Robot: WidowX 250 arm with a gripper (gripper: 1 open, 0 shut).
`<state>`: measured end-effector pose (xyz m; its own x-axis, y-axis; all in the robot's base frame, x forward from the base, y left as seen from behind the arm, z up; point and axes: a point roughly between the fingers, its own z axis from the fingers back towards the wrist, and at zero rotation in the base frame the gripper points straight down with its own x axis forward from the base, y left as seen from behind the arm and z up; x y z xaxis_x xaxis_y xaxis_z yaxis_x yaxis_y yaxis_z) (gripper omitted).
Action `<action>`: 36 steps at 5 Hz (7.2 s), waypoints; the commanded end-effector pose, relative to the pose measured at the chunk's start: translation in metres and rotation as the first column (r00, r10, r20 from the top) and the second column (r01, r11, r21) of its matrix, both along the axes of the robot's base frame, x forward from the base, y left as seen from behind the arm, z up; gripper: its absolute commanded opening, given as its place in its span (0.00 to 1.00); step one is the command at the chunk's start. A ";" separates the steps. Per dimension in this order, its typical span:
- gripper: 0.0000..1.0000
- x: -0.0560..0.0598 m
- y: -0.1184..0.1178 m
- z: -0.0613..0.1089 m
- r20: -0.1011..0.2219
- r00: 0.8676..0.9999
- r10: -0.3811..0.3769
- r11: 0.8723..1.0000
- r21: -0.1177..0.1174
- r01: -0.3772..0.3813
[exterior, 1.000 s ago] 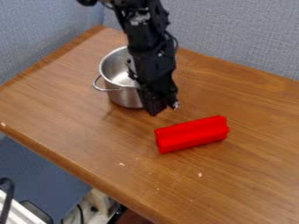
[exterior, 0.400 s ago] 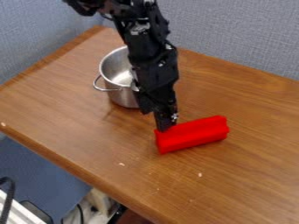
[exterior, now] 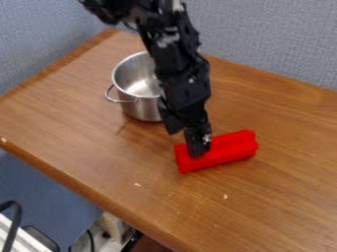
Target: Move the red object from the metal pot to the table
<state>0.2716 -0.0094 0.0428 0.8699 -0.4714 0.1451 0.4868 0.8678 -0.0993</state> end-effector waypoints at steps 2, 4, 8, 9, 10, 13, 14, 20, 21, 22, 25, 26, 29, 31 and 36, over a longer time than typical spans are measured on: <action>0.00 0.009 -0.007 0.002 0.042 0.999 -0.029 1.000 0.010 0.029; 0.00 0.004 0.005 0.024 0.075 0.997 0.018 1.000 0.014 -0.019; 0.00 0.012 0.012 0.007 0.110 0.975 0.195 0.978 0.048 -0.201; 0.00 0.018 0.018 0.021 0.111 0.965 0.240 0.967 0.059 -0.247; 0.00 0.023 0.024 0.044 0.130 0.951 0.282 0.954 0.063 -0.292; 0.00 0.078 -0.074 0.056 0.166 0.986 0.002 1.000 -0.022 0.002; 0.00 0.055 -0.069 0.041 0.119 0.989 -0.087 0.996 -0.004 0.088; 0.00 0.043 -0.041 0.029 0.116 0.991 -0.071 0.994 0.089 0.061; 0.00 0.034 -0.044 0.015 0.112 0.992 -0.056 0.994 0.102 0.045; 0.00 0.032 -0.042 0.001 0.094 0.995 -0.015 0.996 0.092 0.006; 0.00 0.026 -0.070 -0.008 0.038 0.995 -0.092 0.993 0.079 0.089; 0.00 0.024 -0.067 -0.010 0.023 0.997 -0.077 0.993 0.088 0.075; 0.00 0.032 -0.044 -0.017 -0.037 0.998 -0.045 0.992 0.115 0.049; 1.00 0.024 -0.054 -0.015 -0.068 0.995 -0.079 0.989 0.122 0.086; 1.00 0.034 -0.024 0.036 0.038 0.989 -0.143 0.982 0.128 0.137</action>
<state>0.2962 -0.0354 0.0663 0.7905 -0.6076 0.0768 0.6091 0.7931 0.0049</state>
